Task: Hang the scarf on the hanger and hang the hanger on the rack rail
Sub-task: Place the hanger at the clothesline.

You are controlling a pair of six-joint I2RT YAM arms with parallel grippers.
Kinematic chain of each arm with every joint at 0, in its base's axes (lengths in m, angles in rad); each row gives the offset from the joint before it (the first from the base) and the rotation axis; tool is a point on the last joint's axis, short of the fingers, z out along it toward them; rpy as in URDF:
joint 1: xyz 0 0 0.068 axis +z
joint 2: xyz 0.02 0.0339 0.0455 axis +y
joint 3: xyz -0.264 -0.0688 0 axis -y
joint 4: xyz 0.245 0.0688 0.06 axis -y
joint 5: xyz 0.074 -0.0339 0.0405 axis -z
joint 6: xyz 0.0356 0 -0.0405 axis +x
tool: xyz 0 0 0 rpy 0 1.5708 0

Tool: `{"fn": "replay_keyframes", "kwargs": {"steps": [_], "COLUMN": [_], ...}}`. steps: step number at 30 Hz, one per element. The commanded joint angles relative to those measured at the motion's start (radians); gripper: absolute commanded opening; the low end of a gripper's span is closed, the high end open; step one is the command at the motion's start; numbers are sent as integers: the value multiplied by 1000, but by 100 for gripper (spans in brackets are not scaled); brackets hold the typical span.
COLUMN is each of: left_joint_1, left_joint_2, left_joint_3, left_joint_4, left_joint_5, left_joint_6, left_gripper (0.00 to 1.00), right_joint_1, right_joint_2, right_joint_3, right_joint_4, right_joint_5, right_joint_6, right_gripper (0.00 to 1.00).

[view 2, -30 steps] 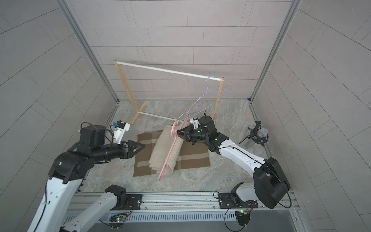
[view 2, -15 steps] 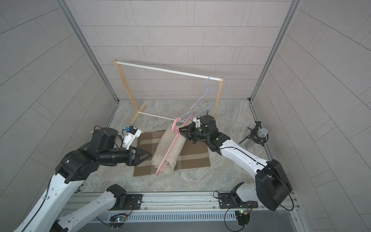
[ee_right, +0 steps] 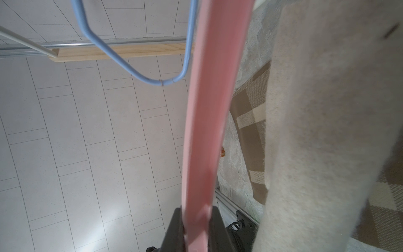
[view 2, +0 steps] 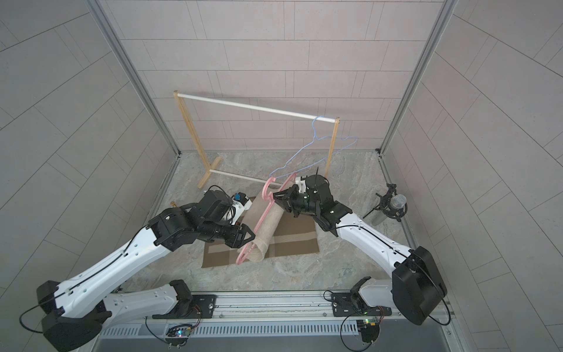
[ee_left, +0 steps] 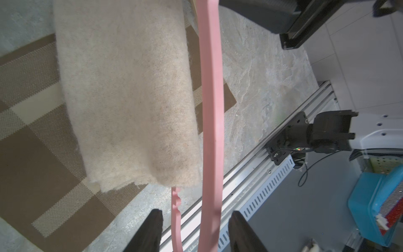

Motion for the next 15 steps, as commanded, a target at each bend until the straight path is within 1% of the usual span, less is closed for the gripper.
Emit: {"fn": "replay_keyframes", "kwargs": {"steps": [1,3,9,14,15], "left_joint_1": [-20,-30,-42,-42,-43], "left_joint_2": [19,32,55,39,31], "left_joint_3": [-1,-11,-32,-50,-55], "left_joint_4": [21,29,45,45,44], "left_joint_5": [-39,-56,-90,-141,-146], "left_joint_6": [15,15,14,9,6], "left_gripper": [43,38,18,1,0], "right_joint_1": [8,12,23,30,30], "right_joint_2": [-38,-35,-30,-27,-31], "right_joint_3": [20,20,14,9,5], "right_joint_4": [34,40,58,50,40], "right_joint_5": [24,24,31,35,40], "right_joint_6": [-1,3,10,-25,-35], "right_gripper": [1,1,4,11,12]}}
